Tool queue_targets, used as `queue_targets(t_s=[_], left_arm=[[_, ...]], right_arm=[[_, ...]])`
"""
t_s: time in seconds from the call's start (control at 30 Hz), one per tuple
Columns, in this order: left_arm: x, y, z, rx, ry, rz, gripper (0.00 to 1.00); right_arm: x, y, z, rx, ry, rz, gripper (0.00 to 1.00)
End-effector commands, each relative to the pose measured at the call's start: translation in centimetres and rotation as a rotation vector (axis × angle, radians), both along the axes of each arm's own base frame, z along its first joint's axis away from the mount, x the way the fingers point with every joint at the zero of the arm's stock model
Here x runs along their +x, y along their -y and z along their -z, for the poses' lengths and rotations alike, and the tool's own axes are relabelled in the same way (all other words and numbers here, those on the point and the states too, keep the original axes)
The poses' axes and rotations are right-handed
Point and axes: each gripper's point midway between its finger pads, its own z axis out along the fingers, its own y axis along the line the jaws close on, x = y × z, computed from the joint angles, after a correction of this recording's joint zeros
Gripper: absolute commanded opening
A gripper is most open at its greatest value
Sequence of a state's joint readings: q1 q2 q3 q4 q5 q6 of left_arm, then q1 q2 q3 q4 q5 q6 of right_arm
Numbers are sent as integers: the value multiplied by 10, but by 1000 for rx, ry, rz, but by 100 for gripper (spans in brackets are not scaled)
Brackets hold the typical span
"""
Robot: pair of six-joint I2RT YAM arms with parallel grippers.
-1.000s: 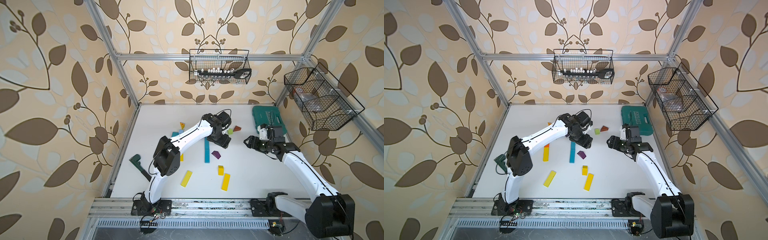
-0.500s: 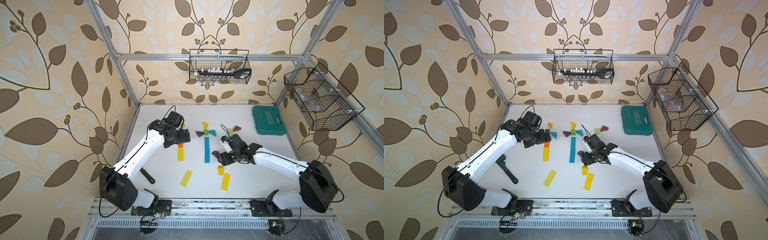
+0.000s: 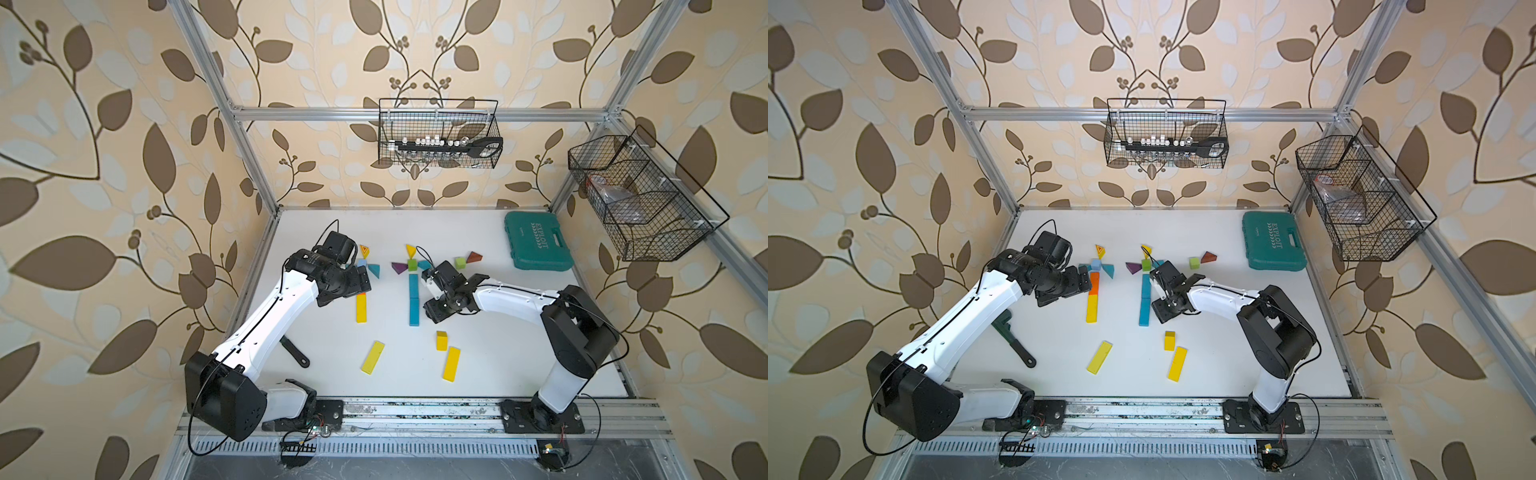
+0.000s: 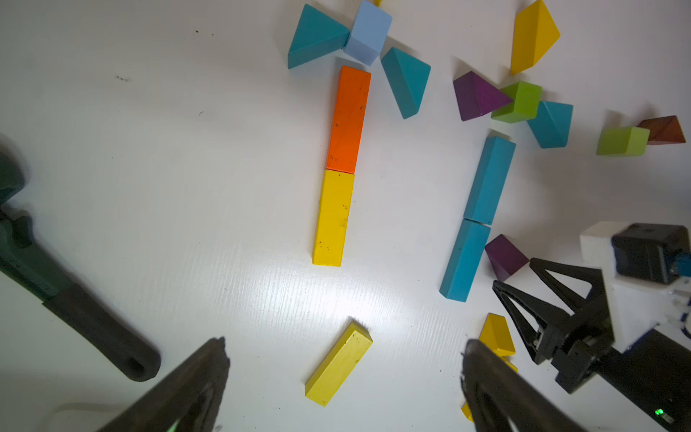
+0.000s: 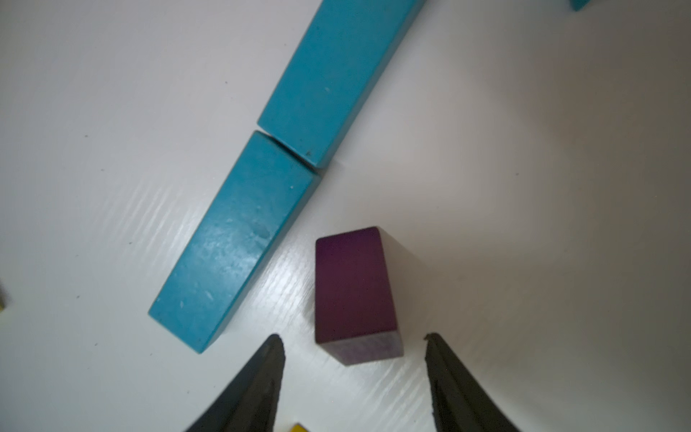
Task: Assemble a small pinwheel with building blocks
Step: Pick up the building block from the center of the board.
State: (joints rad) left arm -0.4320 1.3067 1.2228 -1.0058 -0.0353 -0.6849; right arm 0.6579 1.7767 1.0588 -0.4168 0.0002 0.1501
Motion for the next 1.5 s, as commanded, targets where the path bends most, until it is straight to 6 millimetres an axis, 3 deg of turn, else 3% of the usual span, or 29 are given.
queue_targets(t_s=[0.0, 0.1, 0.23, 0.37, 0.6, 0.7, 0.83, 1.03, 1.23, 1.47], left_arm=[[-5, -5, -9, 11, 20, 8, 99], [-5, 4, -14, -40, 45, 43, 99], [-1, 36, -24, -193, 111, 132, 99], [1, 62, -27, -228, 131, 193, 99], [14, 131, -13, -214, 71, 301, 98], [22, 164, -17, -306, 96, 371, 92], [13, 203, -30, -329, 220, 668, 96], [10, 215, -6, -187, 276, 968, 97], [9, 238, -11, -194, 389, 1161, 98], [18, 253, -5, -169, 399, 1224, 91]], right_arm=[[10, -7, 3, 27, -8, -5, 55], [13, -9, 3, 54, -21, 6, 45], [19, -5, -5, 128, -32, 58, 27], [26, 6, -20, 234, -57, 150, 13], [27, 20, -58, 479, -88, 323, 9], [28, 28, -81, 582, -89, 397, 9], [28, 32, -110, 731, -144, 448, 10], [17, 19, -136, 911, -286, 380, 12], [7, 15, -145, 977, -354, 331, 13], [2, 14, -148, 1019, -392, 298, 13]])
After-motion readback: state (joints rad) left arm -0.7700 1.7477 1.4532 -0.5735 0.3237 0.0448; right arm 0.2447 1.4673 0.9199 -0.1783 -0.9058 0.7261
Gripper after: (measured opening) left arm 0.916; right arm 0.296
